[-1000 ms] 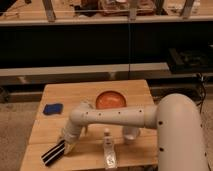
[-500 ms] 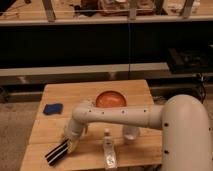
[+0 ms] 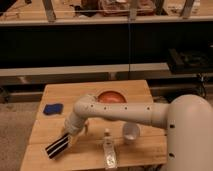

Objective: Place the eraser on the white sponge

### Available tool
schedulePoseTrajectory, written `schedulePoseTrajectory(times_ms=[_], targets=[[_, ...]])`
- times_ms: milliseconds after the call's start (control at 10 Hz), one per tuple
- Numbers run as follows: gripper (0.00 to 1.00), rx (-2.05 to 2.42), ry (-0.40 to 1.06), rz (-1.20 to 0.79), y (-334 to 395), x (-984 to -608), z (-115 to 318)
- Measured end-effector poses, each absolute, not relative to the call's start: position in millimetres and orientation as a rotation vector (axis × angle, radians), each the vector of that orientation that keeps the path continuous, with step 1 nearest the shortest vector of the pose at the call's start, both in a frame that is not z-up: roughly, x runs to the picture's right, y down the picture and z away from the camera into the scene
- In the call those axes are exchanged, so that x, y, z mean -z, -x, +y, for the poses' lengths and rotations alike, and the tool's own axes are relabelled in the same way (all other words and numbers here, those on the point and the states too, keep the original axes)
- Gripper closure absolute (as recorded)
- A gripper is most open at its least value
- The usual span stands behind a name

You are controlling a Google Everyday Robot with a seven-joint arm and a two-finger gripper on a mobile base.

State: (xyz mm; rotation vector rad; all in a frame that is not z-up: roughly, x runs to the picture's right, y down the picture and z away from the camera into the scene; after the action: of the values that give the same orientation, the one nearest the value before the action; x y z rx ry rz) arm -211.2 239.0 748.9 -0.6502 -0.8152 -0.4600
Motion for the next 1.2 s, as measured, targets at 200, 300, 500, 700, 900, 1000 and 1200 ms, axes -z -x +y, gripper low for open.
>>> schedulePoseTrajectory(times_ms=[200,300,500,700,900,1000,1200], targets=[[0.95,0.450,0.645,-0.802,206.7,-753.7,215.7],[0.95,0.442,0.641,-0.794,203.6,-753.0,201.7],[0.95,0.423,0.625,-0.777,201.1,-752.6,173.4],[0.95,0.398,0.627,-0.762,206.9,-762.7,164.2],[0.95,0.371,0.622,-0.750,205.4,-773.8,154.0],[0.95,0.363,0.615,-0.749,206.0,-776.8,146.9],[0.95,0.356,0.610,-0.748,209.1,-784.7,135.7]])
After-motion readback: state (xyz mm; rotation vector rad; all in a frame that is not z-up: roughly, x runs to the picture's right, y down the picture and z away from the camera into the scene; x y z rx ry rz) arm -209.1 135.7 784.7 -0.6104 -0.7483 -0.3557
